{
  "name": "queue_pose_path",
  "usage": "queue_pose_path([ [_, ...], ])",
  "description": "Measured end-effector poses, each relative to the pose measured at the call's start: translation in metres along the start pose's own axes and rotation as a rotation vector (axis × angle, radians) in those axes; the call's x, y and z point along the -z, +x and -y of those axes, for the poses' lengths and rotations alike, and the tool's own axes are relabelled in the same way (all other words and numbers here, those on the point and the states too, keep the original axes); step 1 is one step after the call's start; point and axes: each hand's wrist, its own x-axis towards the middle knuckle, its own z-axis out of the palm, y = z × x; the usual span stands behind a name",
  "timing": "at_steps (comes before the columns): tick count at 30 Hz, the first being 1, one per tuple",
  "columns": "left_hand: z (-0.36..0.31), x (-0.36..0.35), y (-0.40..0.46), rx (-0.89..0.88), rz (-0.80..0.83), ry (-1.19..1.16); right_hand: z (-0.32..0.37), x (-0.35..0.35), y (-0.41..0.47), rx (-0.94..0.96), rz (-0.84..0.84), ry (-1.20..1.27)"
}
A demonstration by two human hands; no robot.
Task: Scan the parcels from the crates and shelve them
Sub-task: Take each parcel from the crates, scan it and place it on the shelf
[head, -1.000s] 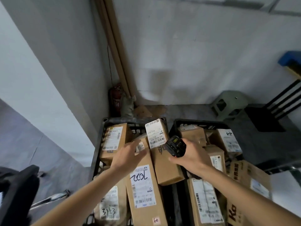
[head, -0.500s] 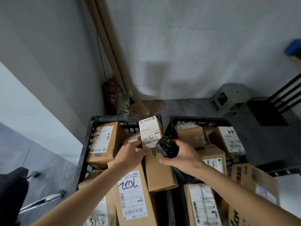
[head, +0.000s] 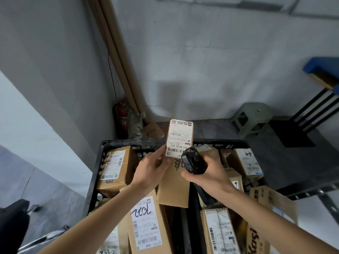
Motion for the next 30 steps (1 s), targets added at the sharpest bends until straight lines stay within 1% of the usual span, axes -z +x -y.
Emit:
queue_pose_path([
  [5, -0.050, 0.009, -0.007, -0.068, 0.071, -0.073, 0.026, 0.018, -0.024, 0.031, -0.107, 0.035],
  [10, -0.092, 0.012, -0.022, -0.144, 0.144, -0.012, 0.046, 0.048, -0.059, 0.030, -0.219, 0.076],
  [17, -0.151, 0.009, -0.051, -0.229, 0.111, -0.075, 0.072, 0.089, -0.116, 0.038, -0.365, 0.164],
  [21, -0.185, 0.011, -0.071, -0.301, 0.174, -0.079, 0.086, 0.107, -0.151, 0.036, -0.434, 0.203],
  [26, -0.225, 0.015, -0.093, -0.328, 0.333, -0.063, 0.099, 0.131, -0.202, 0.049, -0.480, 0.232],
  [30, -0.262, 0.010, -0.127, -0.360, 0.375, -0.079, 0.102, 0.152, -0.246, 0.057, -0.506, 0.231],
])
